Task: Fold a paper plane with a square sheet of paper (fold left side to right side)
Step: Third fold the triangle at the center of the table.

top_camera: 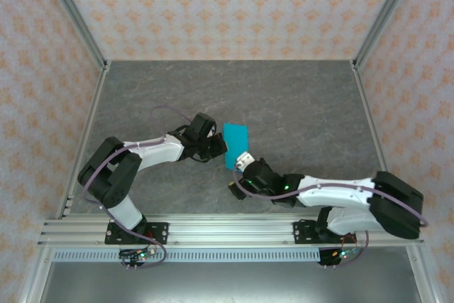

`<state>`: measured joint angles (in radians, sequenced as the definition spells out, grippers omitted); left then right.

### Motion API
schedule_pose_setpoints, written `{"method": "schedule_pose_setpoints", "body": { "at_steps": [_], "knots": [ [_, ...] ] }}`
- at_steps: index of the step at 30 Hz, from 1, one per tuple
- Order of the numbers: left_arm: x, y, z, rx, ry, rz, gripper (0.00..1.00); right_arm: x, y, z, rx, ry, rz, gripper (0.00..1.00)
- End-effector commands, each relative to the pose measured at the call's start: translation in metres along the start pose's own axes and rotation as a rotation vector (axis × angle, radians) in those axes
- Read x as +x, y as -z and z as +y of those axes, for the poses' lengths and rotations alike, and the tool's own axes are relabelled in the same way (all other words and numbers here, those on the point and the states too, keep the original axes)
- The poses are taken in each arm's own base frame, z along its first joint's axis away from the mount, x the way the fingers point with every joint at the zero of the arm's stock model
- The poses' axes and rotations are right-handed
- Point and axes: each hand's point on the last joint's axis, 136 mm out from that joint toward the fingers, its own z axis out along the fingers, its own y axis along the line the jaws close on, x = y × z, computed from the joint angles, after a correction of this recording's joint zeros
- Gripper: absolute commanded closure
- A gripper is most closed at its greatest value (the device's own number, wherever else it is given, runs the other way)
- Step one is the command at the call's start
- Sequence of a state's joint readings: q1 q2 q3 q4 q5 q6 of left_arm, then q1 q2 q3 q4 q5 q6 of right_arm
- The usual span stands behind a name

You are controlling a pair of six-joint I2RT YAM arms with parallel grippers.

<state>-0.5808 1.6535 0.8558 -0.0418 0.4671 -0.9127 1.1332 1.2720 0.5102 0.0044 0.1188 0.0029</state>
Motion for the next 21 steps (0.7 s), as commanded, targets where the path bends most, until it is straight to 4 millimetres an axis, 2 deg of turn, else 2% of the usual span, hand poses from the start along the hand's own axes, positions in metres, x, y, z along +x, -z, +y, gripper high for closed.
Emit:
{"method": "schedule_pose_setpoints", "body": {
  "at_steps": [1, 5, 12, 16, 19, 21],
  "knots": [
    [0.0, 0.011, -0.012, 0.015, -0.004, 0.005, 0.95, -0.025, -0.009, 0.0, 0.087, 0.103, -0.061, 0.04],
    [0.001, 0.012, -0.013, 0.011, -0.008, 0.011, 0.95, -0.032, -0.024, 0.007, 0.102, 0.171, -0.049, 0.07],
    [0.001, 0.013, -0.012, 0.008, -0.007, 0.011, 0.95, -0.044, -0.045, 0.014, 0.128, 0.247, -0.033, 0.23],
    [0.003, 0.013, -0.011, 0.006, -0.008, 0.017, 0.95, -0.047, -0.048, 0.009, 0.165, 0.246, -0.047, 0.41],
    [0.004, 0.012, -0.01, 0.003, -0.011, 0.021, 0.95, -0.051, -0.047, 0.006, 0.167, 0.233, -0.056, 0.58],
    [0.004, 0.012, -0.01, 0.003, -0.015, 0.021, 0.95, -0.051, -0.046, 0.008, 0.154, 0.237, -0.054, 0.73]
  ]
}}
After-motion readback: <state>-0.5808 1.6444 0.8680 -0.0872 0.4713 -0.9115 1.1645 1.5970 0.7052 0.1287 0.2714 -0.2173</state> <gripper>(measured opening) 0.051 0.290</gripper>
